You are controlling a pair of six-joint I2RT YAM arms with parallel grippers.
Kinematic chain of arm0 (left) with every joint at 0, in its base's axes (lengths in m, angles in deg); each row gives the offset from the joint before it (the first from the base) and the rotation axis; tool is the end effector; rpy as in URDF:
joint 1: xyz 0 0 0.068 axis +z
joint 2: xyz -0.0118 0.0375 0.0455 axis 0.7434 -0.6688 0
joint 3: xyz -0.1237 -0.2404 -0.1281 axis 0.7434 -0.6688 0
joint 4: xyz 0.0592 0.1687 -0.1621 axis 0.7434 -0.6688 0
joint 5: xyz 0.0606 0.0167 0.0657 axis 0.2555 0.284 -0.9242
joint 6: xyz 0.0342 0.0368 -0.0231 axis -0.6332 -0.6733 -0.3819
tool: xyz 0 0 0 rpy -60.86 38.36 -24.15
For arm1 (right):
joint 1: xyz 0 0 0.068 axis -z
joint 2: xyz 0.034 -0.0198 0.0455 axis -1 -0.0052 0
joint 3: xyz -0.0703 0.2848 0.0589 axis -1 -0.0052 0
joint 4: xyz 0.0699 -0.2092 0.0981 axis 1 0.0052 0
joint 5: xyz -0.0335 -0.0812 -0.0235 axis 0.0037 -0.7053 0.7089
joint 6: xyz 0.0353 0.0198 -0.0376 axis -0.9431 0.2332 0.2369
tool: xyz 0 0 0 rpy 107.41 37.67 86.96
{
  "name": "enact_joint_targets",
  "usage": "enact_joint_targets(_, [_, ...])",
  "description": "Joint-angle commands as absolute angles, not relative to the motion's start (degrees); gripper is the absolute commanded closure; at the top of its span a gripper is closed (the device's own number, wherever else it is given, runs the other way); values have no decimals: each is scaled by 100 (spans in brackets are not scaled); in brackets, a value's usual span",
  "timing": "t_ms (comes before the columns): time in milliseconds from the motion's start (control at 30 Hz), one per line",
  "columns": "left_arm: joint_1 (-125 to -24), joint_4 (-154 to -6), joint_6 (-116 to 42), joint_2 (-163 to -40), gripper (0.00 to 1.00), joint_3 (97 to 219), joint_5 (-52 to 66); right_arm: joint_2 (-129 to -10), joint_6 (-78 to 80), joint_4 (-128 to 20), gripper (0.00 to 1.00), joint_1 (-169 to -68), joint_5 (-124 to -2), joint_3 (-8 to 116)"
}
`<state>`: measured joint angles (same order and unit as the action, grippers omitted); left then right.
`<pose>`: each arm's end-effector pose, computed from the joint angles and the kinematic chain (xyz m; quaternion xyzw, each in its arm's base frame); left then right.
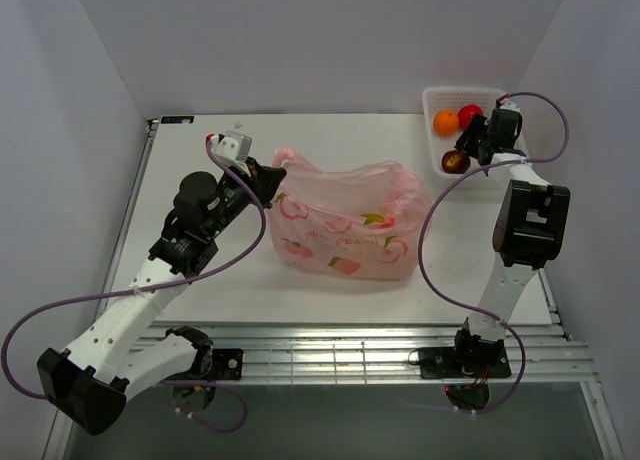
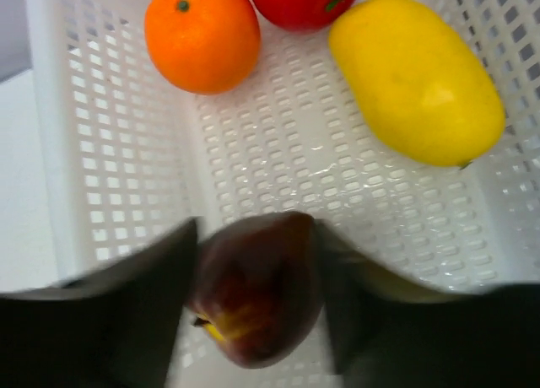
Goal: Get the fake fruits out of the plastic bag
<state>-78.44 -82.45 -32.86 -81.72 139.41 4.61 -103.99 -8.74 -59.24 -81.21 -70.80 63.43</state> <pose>0.1637 -0.1006 0.4021 0.1285 0.7096 -0.3030 0.6231 0.4640 -0.0696 0.2650 0.1864 0.8281 0.0343 0.5275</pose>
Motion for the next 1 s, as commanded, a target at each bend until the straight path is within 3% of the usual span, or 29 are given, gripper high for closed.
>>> enact_joint_targets(0, [-7870,-8251,-3362,-8060,100,13916,428,-10014,-609,-6035,61,-8127,-6704,6407])
enact_joint_targets(33, [-7870,-8251,-3362,-8060,100,13907,428,-9987,-574,-6061,75,-8127,-6695,6372])
enact_joint_targets(67, [-7870,-8242,-3354,-8060,100,13907,445,-9969,-539,-6070,64,-8126,-6608,6363])
enact_joint_targets(100, [-7870,-8242,-3354,-8051,100,13898,454,-9926,-530,-6070,17,-8126,-6546,6337])
enact_joint_targets(133, [-7870,-8251,-3354,-8068,100,13898,454,-9899,-538,-6096,10,-8126,-6493,6319])
enact_joint_targets(533, [-7870,-8066,-3319,-8165,100,13951,542,-8899,-635,-7589,10,-8687,-4753,5274])
enact_joint_targets(800, [-7870,-8075,-3266,-8244,100,13995,604,-7388,-399,-7266,10,-10006,-4726,5132])
enact_joint_targets(967, [-7870,-8022,-3187,-8306,100,13977,595,-6753,-757,-6475,10,-10657,-3909,4993])
